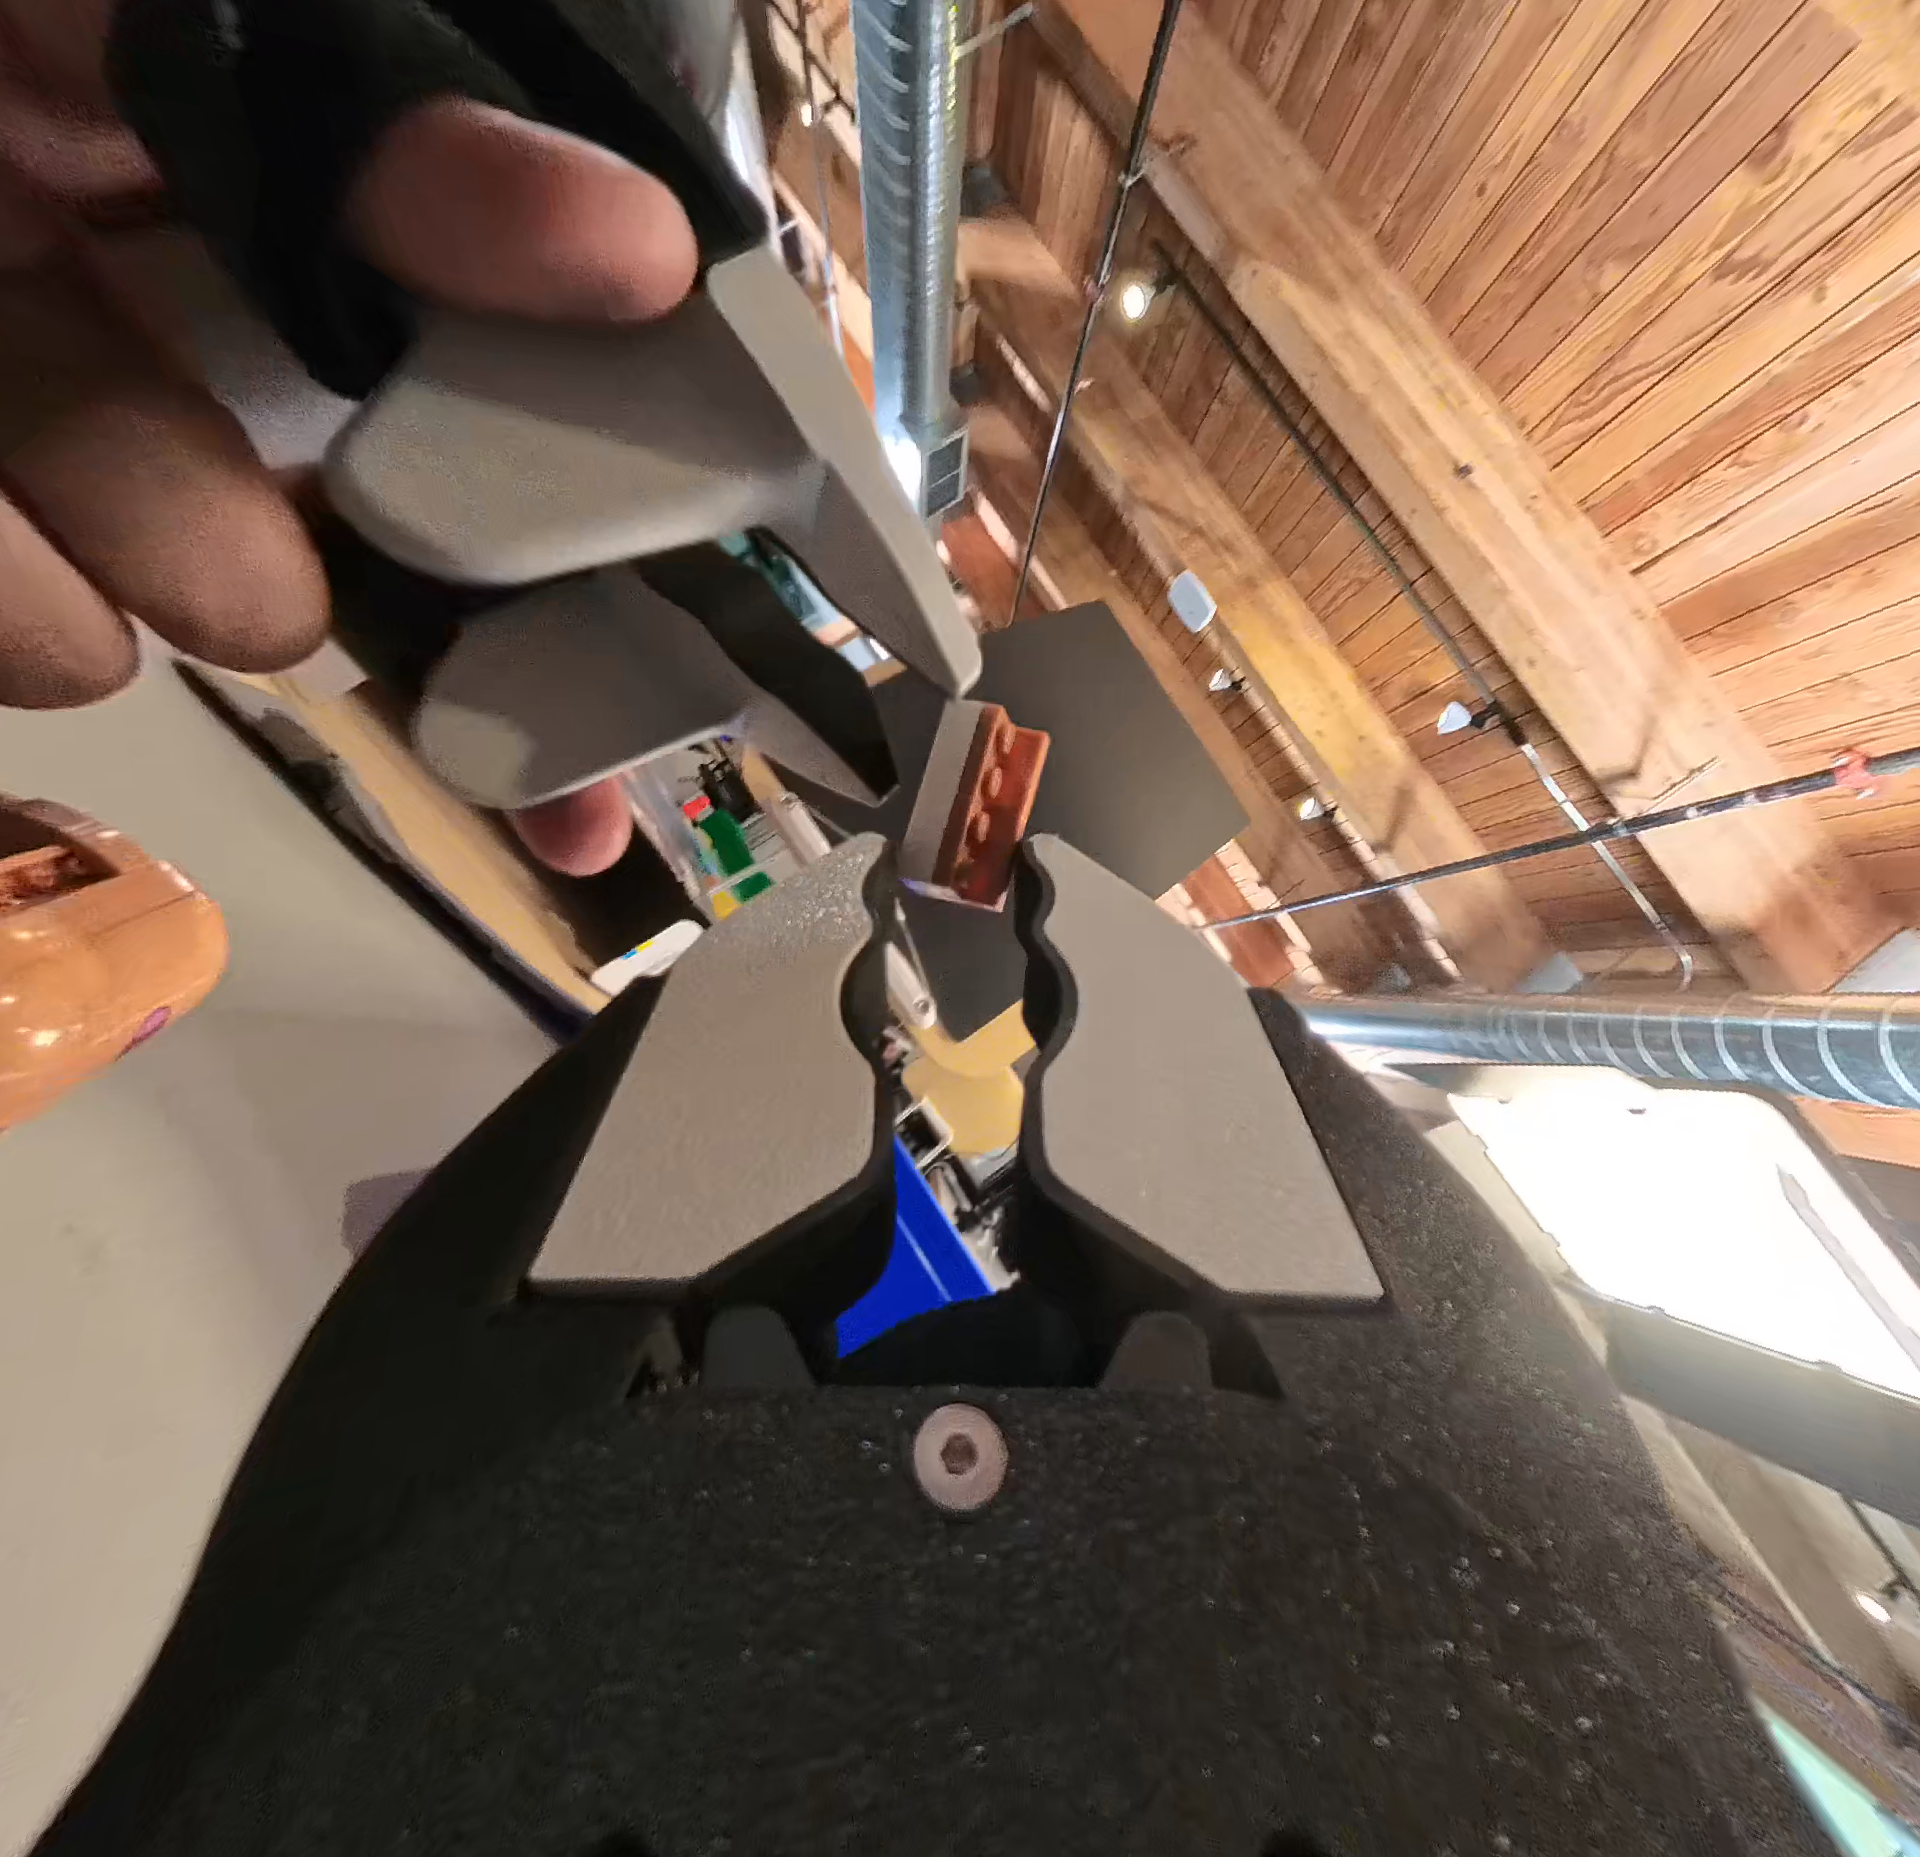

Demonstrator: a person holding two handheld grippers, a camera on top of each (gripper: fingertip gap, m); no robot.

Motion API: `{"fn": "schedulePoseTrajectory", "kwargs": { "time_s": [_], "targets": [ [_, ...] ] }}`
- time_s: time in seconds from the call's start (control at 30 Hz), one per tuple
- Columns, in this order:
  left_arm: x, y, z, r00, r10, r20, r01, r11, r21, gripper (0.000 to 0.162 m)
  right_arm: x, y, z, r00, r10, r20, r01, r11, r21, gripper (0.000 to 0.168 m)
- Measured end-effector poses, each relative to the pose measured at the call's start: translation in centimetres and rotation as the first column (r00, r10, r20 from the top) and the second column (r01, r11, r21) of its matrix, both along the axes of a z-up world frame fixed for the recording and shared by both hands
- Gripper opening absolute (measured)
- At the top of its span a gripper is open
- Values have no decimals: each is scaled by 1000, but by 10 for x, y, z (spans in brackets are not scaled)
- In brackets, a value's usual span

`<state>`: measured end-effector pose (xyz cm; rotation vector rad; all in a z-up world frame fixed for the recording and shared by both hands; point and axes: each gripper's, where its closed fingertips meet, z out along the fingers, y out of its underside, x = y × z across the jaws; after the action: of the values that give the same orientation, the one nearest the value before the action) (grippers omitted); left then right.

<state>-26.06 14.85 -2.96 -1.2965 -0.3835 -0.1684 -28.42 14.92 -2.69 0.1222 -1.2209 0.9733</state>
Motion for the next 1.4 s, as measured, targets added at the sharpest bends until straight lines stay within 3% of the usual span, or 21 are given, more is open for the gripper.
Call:
{"fn": "schedulePoseTrajectory", "kwargs": {
  "time_s": [0.13,0.53,0.77,1.17,1.27,1.4],
  "targets": [
    [-1,-7,9,968,-166,188,129,972,195,27,10,2,11,996,28,-87,-30,999,-26,20],
    [14,-3,22,892,-375,253,276,894,353,28,27,-3,18,970,56,-238,-56,998,7,20],
    [16,-2,22,868,-415,272,302,877,373,27,31,-4,19,958,73,-277,-73,997,11,20],
    [10,-1,13,882,-361,304,274,915,295,33,25,-5,15,961,60,-269,-53,998,33,20],
    [8,4,3,896,-311,317,257,945,201,54,20,-2,16,965,27,-261,-22,1000,21,17],
    [6,5,2,900,-295,322,241,950,197,54,16,0,15,970,18,-242,-13,1000,23,17]
  ]
}}
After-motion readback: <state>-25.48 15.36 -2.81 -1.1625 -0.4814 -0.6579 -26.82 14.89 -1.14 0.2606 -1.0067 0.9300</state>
